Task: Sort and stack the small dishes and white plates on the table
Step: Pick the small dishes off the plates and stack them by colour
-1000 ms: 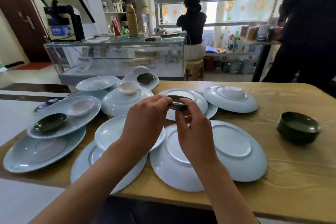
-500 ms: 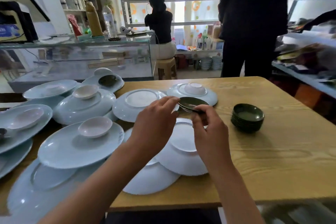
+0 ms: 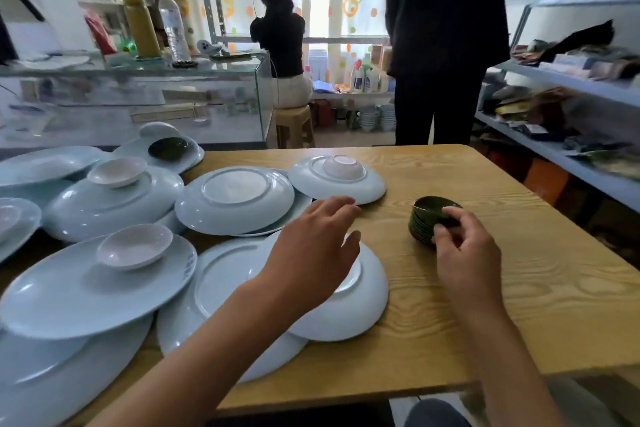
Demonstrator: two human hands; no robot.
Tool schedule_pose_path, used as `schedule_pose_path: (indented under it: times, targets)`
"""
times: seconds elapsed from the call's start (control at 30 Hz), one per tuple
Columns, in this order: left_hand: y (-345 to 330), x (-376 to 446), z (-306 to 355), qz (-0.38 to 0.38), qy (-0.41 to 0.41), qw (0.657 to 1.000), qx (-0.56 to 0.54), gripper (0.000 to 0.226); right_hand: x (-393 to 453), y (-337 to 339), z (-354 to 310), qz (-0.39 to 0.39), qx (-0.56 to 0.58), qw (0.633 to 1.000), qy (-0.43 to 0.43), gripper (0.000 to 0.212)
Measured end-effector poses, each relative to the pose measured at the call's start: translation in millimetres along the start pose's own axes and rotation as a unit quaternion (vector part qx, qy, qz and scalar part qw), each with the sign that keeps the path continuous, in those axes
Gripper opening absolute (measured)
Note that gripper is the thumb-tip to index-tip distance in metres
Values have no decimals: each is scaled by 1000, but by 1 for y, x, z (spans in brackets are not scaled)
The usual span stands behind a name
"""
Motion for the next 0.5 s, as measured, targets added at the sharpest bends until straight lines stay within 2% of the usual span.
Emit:
schedule_pose_path:
  times: [0.23,0.5]
  targets:
    - [4,-5,-6,-10,6,1000,3,37,-16,-23,-29,-44,4,998,32,42]
    - [38,-19,-42,16,57,998,32,39,-54,-87,-96,-125,-3,983,131,45]
Point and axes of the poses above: each hand's wrist, its own x-axis towards the middle knuckle, its own y-axis out of the back of the hand, z = x × y, the point moved 6 cm from there along x, towards the middle knuckle, and after that the axes turned 3 degrees about -y, right-handed, at the moved point
